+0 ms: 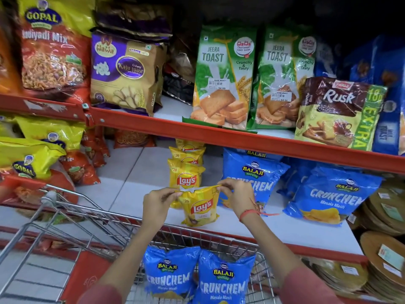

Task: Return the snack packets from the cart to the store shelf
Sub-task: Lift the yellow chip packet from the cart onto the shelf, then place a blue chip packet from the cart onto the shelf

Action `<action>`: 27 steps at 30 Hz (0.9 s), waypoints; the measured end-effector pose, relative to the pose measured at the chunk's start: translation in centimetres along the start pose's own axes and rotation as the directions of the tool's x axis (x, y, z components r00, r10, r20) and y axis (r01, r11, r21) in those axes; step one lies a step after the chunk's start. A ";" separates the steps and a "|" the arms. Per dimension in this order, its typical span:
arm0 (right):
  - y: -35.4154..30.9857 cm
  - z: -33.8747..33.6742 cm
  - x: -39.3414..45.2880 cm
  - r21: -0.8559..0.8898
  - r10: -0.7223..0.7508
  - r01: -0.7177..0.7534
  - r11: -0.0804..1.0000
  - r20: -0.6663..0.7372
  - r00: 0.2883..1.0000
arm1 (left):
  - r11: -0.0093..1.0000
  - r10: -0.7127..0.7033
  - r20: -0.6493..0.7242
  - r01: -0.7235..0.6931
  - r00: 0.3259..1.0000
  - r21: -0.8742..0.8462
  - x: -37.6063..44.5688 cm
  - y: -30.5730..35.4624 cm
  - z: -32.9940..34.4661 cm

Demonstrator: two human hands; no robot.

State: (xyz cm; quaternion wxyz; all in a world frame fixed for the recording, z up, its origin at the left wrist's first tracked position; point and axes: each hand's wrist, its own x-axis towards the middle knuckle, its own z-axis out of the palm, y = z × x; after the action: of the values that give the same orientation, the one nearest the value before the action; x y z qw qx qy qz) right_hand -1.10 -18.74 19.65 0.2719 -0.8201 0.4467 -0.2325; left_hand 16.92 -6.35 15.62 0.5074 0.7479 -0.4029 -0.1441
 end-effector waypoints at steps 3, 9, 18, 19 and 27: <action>0.4 0.5 0.4 0.032 0.053 -0.053 0.998 -0.025 0.998 | 1.000 -0.022 -0.001 0.022 1.000 -0.012 0.5 -0.3 0.4; 2.4 1.0 -2.5 0.115 0.084 -0.072 0.991 -0.104 0.991 | 0.992 -0.082 -0.049 0.077 0.995 -0.096 -1.8 -1.5 0.9; 10.9 3.9 -11.9 -0.119 0.122 -0.125 0.985 -0.034 0.992 | 0.996 -0.069 0.113 0.075 0.991 -0.051 -9.1 -4.4 5.4; 12.0 4.4 -12.3 -0.173 0.173 -0.160 0.972 0.057 0.983 | 0.996 -0.087 0.191 0.089 0.978 0.000 -9.5 -5.0 6.1; 17.0 7.2 -13.4 -0.646 0.350 -0.017 0.764 0.391 0.851 | 0.817 -0.078 0.743 -0.385 0.665 0.430 -9.8 -6.9 11.3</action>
State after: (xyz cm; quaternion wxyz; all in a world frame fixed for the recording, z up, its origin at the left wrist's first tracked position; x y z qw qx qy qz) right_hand -13.58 -13.22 1.31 0.1130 -0.8445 0.4946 0.1716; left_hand 6.76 -5.14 2.71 0.0742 0.7007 -0.6594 -0.2621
